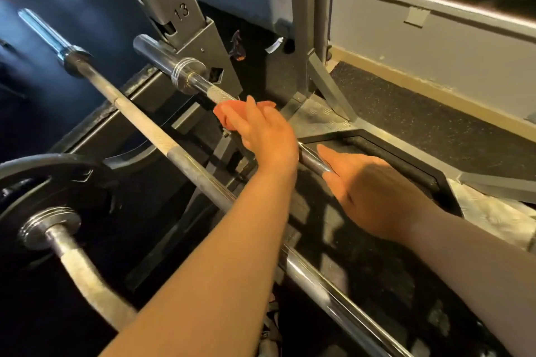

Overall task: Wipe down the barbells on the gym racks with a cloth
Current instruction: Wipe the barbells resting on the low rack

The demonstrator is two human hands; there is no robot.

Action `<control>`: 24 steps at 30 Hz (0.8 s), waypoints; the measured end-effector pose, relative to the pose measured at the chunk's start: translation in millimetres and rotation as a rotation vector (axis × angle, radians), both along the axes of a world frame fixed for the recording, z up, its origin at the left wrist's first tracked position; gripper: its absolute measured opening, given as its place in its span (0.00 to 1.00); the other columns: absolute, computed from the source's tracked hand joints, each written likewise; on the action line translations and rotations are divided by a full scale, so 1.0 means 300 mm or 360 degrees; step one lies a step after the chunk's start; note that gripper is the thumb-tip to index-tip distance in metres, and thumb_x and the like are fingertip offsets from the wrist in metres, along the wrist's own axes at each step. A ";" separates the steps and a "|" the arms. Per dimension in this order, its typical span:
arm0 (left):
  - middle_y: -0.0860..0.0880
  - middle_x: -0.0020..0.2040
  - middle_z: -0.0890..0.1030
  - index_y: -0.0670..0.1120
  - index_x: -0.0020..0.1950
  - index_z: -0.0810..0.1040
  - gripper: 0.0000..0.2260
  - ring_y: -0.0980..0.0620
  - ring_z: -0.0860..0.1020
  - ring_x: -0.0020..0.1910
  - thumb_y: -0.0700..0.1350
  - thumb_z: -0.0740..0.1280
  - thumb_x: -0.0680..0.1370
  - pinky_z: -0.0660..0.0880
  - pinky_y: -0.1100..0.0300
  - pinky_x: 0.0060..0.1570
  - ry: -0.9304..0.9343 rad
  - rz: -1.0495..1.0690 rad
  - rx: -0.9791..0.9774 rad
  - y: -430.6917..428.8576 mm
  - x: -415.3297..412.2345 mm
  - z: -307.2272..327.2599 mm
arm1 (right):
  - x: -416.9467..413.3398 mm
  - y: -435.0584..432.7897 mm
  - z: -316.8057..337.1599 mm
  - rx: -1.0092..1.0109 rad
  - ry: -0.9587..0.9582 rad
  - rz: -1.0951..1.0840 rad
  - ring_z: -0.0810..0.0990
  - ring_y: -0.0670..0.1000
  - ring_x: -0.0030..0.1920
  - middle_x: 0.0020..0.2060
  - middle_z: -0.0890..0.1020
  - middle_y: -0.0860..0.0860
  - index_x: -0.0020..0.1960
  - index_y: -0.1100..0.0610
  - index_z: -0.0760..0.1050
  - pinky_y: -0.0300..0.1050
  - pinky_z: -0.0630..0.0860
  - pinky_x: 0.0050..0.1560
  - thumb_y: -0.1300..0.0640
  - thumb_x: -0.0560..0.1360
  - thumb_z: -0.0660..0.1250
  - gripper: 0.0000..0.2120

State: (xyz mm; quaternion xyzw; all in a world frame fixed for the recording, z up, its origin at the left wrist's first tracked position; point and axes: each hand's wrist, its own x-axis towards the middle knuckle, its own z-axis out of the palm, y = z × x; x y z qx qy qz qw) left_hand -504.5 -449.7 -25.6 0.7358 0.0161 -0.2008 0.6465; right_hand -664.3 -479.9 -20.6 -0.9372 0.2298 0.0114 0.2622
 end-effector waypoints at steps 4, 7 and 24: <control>0.52 0.83 0.50 0.83 0.66 0.58 0.29 0.44 0.60 0.77 0.46 0.60 0.85 0.61 0.47 0.76 -0.0211 -0.0244 0.0013 0.036 -0.224 -0.030 | -0.016 -0.016 -0.030 0.0036 -0.0034 -0.0129 0.78 0.54 0.63 0.67 0.78 0.54 0.82 0.54 0.54 0.54 0.74 0.65 0.46 0.83 0.52 0.30; 0.47 0.82 0.54 0.61 0.79 0.62 0.25 0.53 0.66 0.72 0.42 0.62 0.85 0.63 0.64 0.72 -0.0414 -0.0267 -0.0009 0.081 -0.317 -0.074 | -0.057 -0.012 -0.025 0.0066 0.0119 -0.0058 0.71 0.50 0.71 0.75 0.70 0.49 0.83 0.51 0.48 0.49 0.67 0.73 0.45 0.82 0.58 0.34; 0.54 0.80 0.56 0.51 0.77 0.67 0.20 0.47 0.60 0.73 0.41 0.57 0.85 0.61 0.59 0.68 -0.0231 -0.0234 0.0249 0.046 -0.435 -0.027 | -0.355 0.042 -0.021 -0.0041 0.0076 -0.0343 0.78 0.47 0.63 0.66 0.79 0.47 0.74 0.45 0.65 0.49 0.76 0.62 0.36 0.82 0.40 0.28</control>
